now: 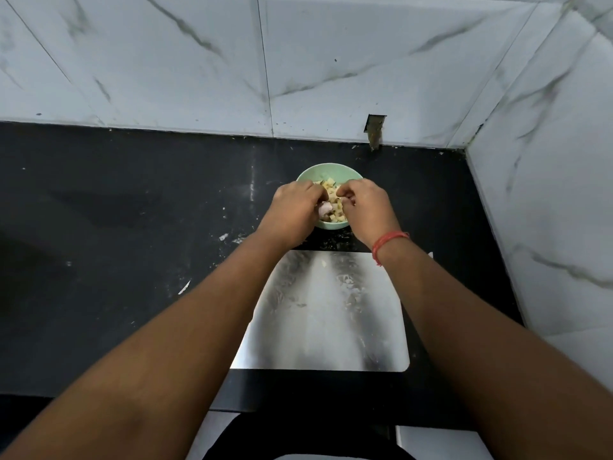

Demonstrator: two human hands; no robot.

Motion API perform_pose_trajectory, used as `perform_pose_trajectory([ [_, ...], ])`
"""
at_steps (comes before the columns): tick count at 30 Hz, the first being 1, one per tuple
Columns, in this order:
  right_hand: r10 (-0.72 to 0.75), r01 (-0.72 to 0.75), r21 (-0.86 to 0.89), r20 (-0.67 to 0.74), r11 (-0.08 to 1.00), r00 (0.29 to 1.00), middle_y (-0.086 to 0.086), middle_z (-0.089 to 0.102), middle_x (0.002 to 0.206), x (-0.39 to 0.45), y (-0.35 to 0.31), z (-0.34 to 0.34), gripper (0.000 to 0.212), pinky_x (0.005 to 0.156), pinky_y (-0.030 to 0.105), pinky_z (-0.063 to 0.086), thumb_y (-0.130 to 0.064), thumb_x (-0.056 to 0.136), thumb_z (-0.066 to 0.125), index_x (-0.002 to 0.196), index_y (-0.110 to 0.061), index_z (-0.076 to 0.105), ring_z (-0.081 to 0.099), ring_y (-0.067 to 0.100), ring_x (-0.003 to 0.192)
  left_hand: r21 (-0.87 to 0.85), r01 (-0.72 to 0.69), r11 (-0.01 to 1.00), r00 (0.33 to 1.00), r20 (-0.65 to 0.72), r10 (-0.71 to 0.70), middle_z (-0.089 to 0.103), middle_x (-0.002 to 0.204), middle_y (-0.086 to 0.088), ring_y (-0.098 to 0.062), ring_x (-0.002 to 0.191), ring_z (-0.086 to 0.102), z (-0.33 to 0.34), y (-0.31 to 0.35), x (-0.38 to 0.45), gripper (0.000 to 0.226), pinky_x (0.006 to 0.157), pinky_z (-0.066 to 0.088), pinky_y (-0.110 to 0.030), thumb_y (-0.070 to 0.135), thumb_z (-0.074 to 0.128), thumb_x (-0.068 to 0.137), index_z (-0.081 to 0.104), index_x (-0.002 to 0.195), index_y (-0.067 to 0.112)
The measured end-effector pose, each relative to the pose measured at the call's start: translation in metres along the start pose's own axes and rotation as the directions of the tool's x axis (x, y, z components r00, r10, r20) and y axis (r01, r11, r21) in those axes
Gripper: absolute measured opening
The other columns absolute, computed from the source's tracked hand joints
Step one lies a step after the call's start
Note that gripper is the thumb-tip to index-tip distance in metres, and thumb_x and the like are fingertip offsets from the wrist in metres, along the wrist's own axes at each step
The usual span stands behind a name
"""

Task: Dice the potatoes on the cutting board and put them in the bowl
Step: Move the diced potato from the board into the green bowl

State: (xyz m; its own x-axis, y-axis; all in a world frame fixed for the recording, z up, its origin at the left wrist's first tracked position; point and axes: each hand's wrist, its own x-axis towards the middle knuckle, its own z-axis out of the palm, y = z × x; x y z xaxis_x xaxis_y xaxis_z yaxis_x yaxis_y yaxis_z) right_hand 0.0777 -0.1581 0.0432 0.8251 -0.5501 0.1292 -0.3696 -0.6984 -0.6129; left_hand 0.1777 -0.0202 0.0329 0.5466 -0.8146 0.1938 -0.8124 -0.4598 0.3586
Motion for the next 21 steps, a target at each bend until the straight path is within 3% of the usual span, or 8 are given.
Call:
perform_pose_trajectory([
  [2,-0.025,0.029,0.033,-0.113,0.999,0.993,-0.002,0.061,0.105,-0.013,0.002,0.001,0.019,0.09,0.037,0.052,-0.004,0.088,0.057,0.096,-0.015,0.069,0.059,0.017,0.098,-0.058,0.0,0.998,0.994,-0.108,-0.006,0.066,0.108,-0.006,-0.03,0.101,0.06,0.005,-0.004,-0.016,0.021,0.096,0.042,-0.045,0.01,0.063,0.093,0.068,0.114,0.013],
  [6,-0.102,0.118,0.042,-0.269,0.992,0.958,-0.001,0.058,0.104,-0.06,0.0,0.012,0.018,0.086,0.032,0.05,-0.003,0.088,0.054,0.096,-0.013,0.067,0.056,0.018,0.099,-0.24,0.126,0.963,0.946,-0.264,-0.189,0.061,0.108,-0.003,-0.022,0.098,0.054,0.017,-0.009,-0.059,0.016,0.09,0.042,-0.039,0.024,0.058,0.104,0.065,0.113,0.013],
  [8,-0.179,0.187,0.028,-0.184,0.982,0.967,0.001,0.058,0.102,-0.09,-0.001,0.025,0.016,0.084,0.027,0.047,-0.004,0.089,0.055,0.098,-0.012,0.066,0.054,0.017,0.097,-0.234,0.144,0.962,0.948,-0.246,-0.202,0.06,0.107,-0.004,-0.025,0.098,0.055,0.025,-0.012,-0.079,0.016,0.088,0.043,-0.042,0.024,0.057,0.105,0.065,0.112,0.013],
  [12,-0.229,0.239,-0.171,0.077,0.956,0.97,0.003,0.058,0.104,-0.115,0.013,0.058,0.017,0.086,0.035,0.049,-0.014,0.089,0.061,0.105,-0.012,0.066,0.052,0.023,0.098,-0.091,0.07,0.993,0.99,-0.116,-0.08,0.061,0.106,-0.003,-0.027,0.097,0.057,0.043,-0.02,-0.104,0.027,0.09,0.043,-0.043,0.033,0.049,0.104,0.066,0.112,0.014],
  [18,-0.187,0.238,-0.281,0.199,0.93,0.962,0.004,0.055,0.097,-0.106,0.013,0.068,0.014,0.075,0.035,0.048,-0.006,0.089,0.054,0.095,-0.013,0.065,0.05,0.023,0.095,-0.052,0.01,0.999,0.997,-0.082,-0.014,0.061,0.106,-0.003,-0.027,0.094,0.056,0.052,-0.017,-0.112,0.032,0.093,0.046,-0.048,0.036,0.044,0.103,0.066,0.11,0.013],
  [21,-0.098,0.146,-0.242,0.2,0.959,0.975,0.006,0.055,0.098,-0.103,0.008,0.064,0.015,0.076,0.037,0.048,-0.01,0.091,0.052,0.099,-0.015,0.064,0.051,0.025,0.096,-0.044,0.023,0.999,0.997,-0.078,-0.027,0.06,0.106,-0.003,-0.027,0.095,0.056,0.05,-0.017,-0.111,0.033,0.094,0.045,-0.048,0.036,0.044,0.103,0.066,0.111,0.014],
])
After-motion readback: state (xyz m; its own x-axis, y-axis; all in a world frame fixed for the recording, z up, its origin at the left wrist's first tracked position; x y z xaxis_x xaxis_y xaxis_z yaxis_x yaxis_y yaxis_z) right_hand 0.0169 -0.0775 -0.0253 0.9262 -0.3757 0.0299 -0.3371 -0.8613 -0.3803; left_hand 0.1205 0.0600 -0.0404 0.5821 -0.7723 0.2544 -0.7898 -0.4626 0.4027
